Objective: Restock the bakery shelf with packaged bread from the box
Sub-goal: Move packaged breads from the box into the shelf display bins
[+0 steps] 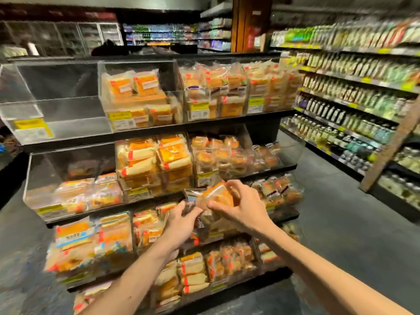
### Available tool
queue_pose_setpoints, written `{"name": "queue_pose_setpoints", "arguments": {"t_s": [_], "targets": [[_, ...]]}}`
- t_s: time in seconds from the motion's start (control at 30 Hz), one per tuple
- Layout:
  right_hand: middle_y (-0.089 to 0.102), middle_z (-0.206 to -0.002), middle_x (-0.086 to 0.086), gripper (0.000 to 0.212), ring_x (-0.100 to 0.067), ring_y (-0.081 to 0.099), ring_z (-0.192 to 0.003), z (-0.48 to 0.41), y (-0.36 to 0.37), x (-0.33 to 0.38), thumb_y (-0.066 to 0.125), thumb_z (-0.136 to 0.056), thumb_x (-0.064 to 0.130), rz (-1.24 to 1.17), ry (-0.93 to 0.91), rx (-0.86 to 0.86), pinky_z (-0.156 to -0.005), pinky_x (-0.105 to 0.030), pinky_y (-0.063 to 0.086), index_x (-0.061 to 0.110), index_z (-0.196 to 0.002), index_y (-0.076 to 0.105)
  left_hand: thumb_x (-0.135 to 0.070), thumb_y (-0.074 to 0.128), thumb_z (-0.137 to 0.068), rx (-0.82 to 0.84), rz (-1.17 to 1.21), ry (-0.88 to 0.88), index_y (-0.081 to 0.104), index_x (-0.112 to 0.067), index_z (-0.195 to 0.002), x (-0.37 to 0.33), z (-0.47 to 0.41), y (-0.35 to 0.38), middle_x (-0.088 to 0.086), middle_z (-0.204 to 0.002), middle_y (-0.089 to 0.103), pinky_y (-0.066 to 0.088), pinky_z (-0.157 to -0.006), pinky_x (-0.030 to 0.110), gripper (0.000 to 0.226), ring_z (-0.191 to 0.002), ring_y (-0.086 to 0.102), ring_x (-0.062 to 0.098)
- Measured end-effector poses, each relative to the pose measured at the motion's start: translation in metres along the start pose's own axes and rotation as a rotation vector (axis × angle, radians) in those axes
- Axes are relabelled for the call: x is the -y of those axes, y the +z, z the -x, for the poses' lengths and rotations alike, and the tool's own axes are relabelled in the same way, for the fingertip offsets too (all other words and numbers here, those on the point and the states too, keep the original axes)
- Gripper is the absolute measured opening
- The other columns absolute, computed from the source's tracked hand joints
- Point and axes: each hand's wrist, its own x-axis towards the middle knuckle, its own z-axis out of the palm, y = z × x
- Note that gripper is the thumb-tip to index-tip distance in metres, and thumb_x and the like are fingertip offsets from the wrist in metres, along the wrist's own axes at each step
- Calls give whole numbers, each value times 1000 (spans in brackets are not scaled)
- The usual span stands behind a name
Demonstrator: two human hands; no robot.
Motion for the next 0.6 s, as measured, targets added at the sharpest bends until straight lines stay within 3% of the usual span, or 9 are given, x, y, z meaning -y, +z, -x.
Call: {"name": "queue_pose_setpoints", "arguments": {"t_s": [0.07, 0.13, 0.2, 0.27, 0.4, 0.53, 0.6], "targets": [[52, -137, 7, 87, -17, 40, -131, -18, -5, -17, 60, -64, 86, 56, -23, 14, -108, -44, 38, 39, -136, 45, -44, 58, -95, 50, -10, -31, 47, -18, -144, -3, -25, 12, 1, -141, 54, 54, -81, 24, 56, -113, 58, 16], [42, -148, -1, 81, -22, 29, -141, -42, -8, -33, 69, -74, 70, 85, -50, 59, -115, -41, 28, 38, -143, 41, -35, 57, -98, 76, 16, -44, 51, -13, -139, -10, -50, 23, 5, -125, 63, 54, -64, 20, 47, -89, 66, 8], [30, -153, -7, 83, -24, 19, -145, -67, -13, -46, 64, -74, 67, 97, -48, 113, -116, -39, 21, 40, -147, 36, -25, 54, -100, 87, 27, -48, 52, -8, -137, -15, -80, 35, 10, -118, 65, 47, -47, 16, 41, -68, 62, 4], [24, -154, -7, 83, -25, 16, -144, -94, -19, -53, 53, -72, 65, 96, -37, 152, -116, -41, 21, 43, -149, 31, -22, 52, -100, 105, 17, -71, 49, -8, -139, -20, -111, 43, 15, -130, 60, 45, -45, 15, 41, -69, 60, 6], [21, -155, -5, 77, -28, 12, -144, -157, -26, -67, 57, -81, 63, 132, -58, 185, -117, -49, 22, 47, -150, 25, -34, 58, -98, 99, 51, -63, 57, -17, -128, -37, -167, 53, 9, -123, 63, 44, -50, 15, 34, -67, 59, 3], [21, -154, -7, 75, -33, 27, -143, -216, -27, -80, 49, -83, 69, 108, -83, 221, -117, -51, 30, 54, -149, 16, -45, 61, -94, 80, 81, -90, 58, -18, -130, -56, -216, 59, 5, -92, 60, 33, -39, 16, 45, -64, 48, 10], [27, -153, -8, 76, -29, 36, -140, -240, -25, -85, 43, -80, 72, 68, -102, 220, -115, -47, 34, 53, -148, 15, -60, 66, -82, 88, 91, -119, 51, -22, -139, -62, -235, 59, 7, -106, 60, 38, -44, 21, 70, -71, 53, 11]]}}
